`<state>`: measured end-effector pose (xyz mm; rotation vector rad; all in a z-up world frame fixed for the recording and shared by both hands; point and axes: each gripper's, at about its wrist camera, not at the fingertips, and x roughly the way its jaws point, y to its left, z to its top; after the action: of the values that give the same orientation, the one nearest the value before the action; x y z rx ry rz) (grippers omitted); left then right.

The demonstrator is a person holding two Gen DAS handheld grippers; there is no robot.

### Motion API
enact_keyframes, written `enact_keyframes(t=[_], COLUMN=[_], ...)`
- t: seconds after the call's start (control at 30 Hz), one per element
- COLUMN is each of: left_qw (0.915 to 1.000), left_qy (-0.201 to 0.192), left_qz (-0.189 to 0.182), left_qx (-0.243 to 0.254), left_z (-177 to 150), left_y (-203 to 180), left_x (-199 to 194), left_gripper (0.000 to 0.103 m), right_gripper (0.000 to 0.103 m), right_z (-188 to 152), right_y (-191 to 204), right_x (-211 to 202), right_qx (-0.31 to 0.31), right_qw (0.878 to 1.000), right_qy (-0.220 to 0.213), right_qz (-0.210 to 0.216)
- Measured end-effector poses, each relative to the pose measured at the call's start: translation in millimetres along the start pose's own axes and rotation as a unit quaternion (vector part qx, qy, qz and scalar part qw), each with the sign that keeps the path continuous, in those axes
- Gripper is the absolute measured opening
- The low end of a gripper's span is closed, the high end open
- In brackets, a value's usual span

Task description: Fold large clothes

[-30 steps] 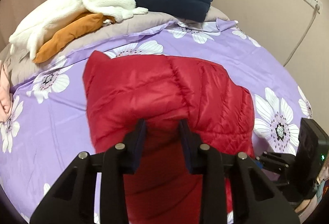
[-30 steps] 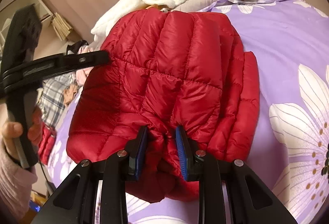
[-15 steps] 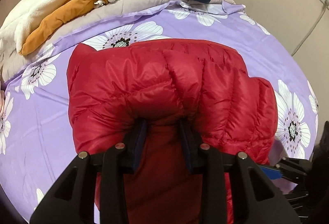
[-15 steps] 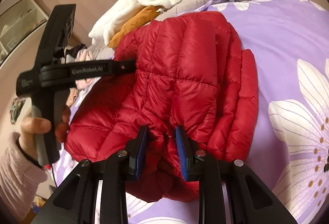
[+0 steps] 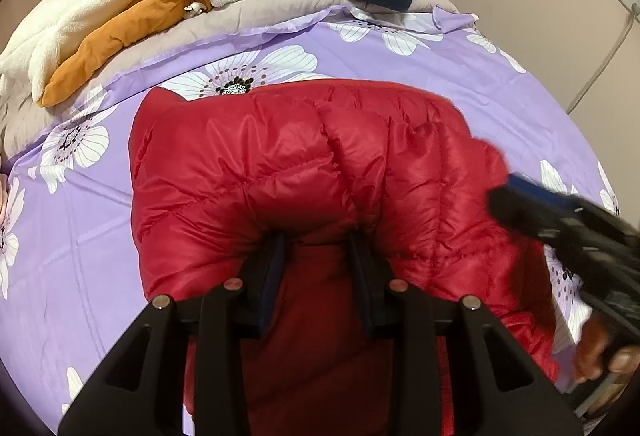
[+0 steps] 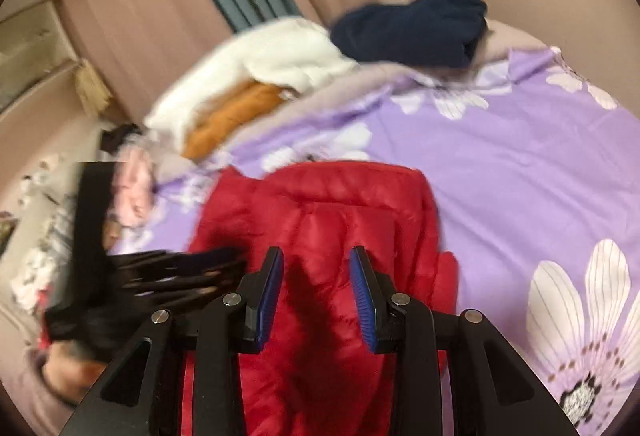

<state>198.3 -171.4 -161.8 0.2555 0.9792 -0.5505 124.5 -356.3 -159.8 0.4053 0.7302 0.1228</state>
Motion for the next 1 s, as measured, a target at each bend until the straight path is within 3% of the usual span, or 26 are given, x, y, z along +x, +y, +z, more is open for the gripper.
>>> enact_keyframes(t=[0.07,0.5,0.83,1.0], left_qw=[1.0,0.9998,0.9997,0.9996], left_qy=[-0.002,-0.011,-0.02,-0.021], left_qz=[0.002,0.01,0.015,0.019], left_qx=[0.003,0.009,0.001,-0.001], left_z=[0.0,-2.2,-4.5,-5.9], left_y=[-1.7,-4.2,-3.1,-5.8], left_x=[1.7,4.6,-0.1,-2.1], left_gripper=[0.032,0.031,0.033,0.033], right_gripper=[0.033,0.033,0.034,0.034], right_z=[-3.3,-10.3,-22.3,-42.0], right_y=[-6.7,-16.2,7.1,26.8], right_x=[17.7,28.8,-29.1,-36.2], right_qx=[0.012,0.027,-0.011,-0.051], right_qw=[1.0,0.999,1.0,0.999], right_qy=[0.023,0.036,-0.019,-0.007], right_qz=[-0.014,-0.015,0.004,0.015])
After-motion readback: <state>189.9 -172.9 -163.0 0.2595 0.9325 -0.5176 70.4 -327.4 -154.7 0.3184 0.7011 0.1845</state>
